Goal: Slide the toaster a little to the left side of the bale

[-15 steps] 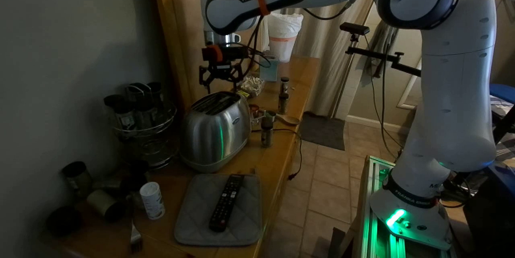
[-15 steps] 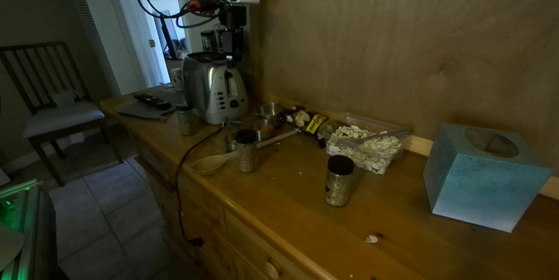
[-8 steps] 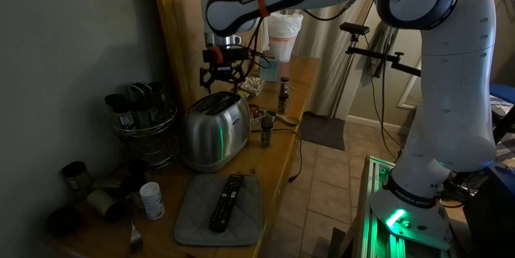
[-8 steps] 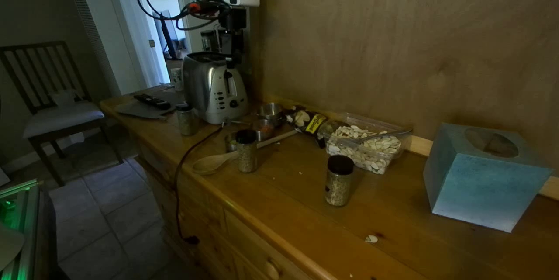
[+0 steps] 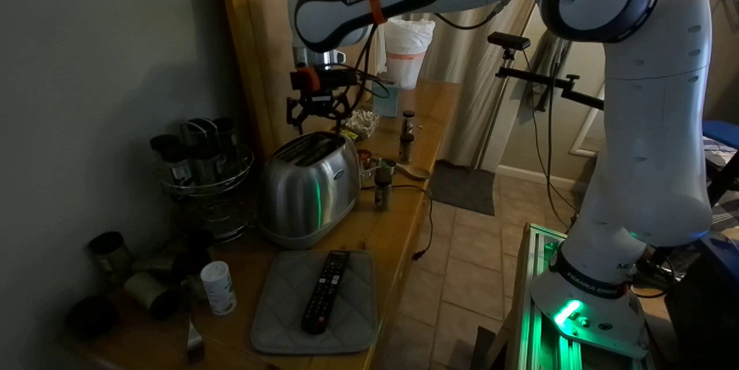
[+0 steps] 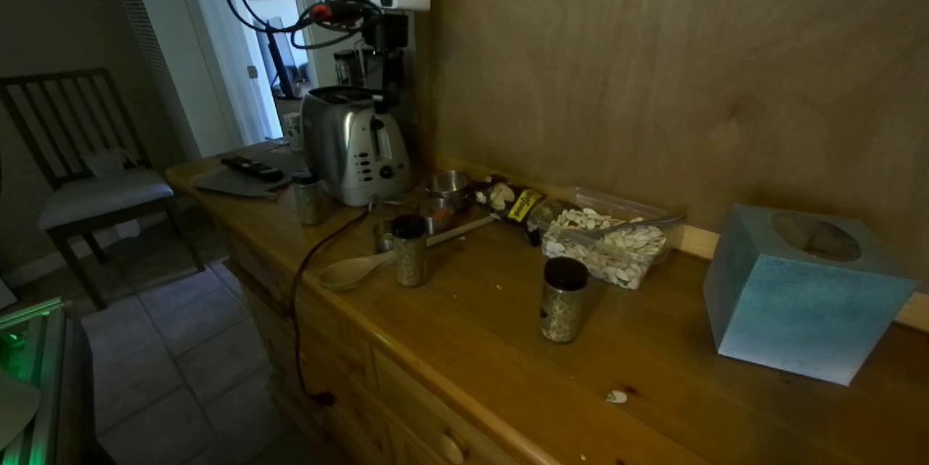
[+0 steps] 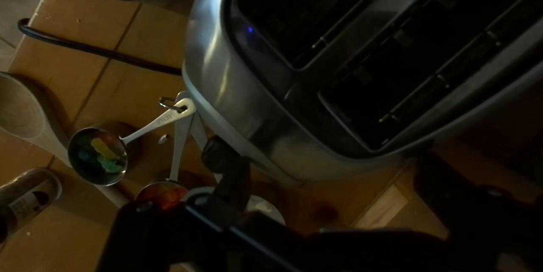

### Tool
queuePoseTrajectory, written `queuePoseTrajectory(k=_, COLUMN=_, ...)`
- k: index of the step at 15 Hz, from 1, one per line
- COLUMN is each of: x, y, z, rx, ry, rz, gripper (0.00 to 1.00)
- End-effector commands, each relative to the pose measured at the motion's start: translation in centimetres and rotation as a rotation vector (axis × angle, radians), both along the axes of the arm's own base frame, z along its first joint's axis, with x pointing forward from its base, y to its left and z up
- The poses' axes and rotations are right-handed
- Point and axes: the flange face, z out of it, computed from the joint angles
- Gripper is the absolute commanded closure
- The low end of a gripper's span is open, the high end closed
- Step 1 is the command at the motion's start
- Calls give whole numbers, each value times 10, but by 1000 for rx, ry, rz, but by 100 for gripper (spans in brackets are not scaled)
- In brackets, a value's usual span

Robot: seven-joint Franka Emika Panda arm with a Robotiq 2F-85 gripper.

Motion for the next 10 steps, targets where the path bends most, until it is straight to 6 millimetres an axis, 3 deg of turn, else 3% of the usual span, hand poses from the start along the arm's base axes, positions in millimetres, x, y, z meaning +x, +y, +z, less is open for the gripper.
queuePoseTrajectory(k=1, x=-19, y=45, z=-34, rx=68, ry=128, rz=46, gripper=0)
queuePoseTrajectory(k=10, x=-28, y=59, z=-30, rx=64, ry=149, rz=70, gripper=0)
